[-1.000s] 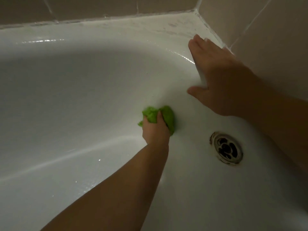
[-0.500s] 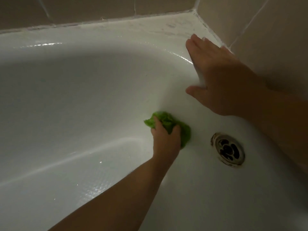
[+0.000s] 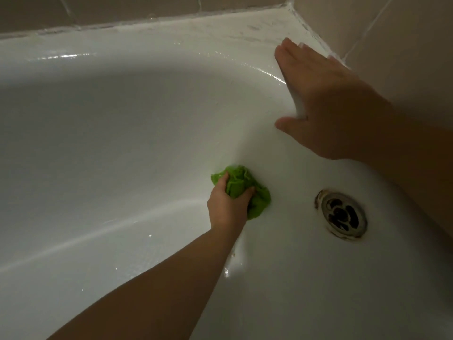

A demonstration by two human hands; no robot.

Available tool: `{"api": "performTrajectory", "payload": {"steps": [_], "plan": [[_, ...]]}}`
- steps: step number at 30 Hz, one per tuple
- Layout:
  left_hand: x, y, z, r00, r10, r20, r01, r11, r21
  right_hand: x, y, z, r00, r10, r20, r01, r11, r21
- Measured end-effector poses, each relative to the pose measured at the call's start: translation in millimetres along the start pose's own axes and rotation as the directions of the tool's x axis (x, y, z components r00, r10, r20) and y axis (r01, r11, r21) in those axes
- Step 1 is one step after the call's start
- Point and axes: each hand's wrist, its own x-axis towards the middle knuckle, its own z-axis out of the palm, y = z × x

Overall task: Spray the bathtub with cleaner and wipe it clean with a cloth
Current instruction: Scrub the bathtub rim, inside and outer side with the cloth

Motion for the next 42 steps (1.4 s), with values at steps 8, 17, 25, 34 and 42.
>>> {"api": "performTrajectory", "payload": {"steps": [8, 17, 25, 34, 42], "plan": [[22.6, -12.8, 5.1, 0.967, -0.223, -0.122, 0.245, 0.944, 0.223, -1.9, -0.3, 0.8, 1.0, -0.012, -0.015, 0.012, 1.0, 0.007], [13.7, -21.6, -9.4, 0.994, -0.01, -0.109, 0.021, 0.995, 0.102, -4.2, 2.4, 3.0, 0.999, -0.015, -0.038, 0.017, 0.999, 0.037], [-25.9, -2.3, 16.8, 0.987, -0.162, -0.009, 0.161, 0.983, -0.09, -8.7, -0.8, -9.0, 0.993, 0.084, 0.087, -0.098, 0.98, 0.176], [-13.7, 70.3, 4.6, 0.988, -0.079, -0.129, 0.067, 0.993, -0.093, -66.9, -8.1, -16.3, 0.996, 0.091, 0.001, -0.09, 0.983, 0.158], [1.3, 92.0, -10.1, 0.965, -0.086, -0.249, 0.064, 0.993, -0.095, -77.7, -11.7, -18.0, 0.993, 0.115, 0.011, -0.115, 0.973, 0.199]]}}
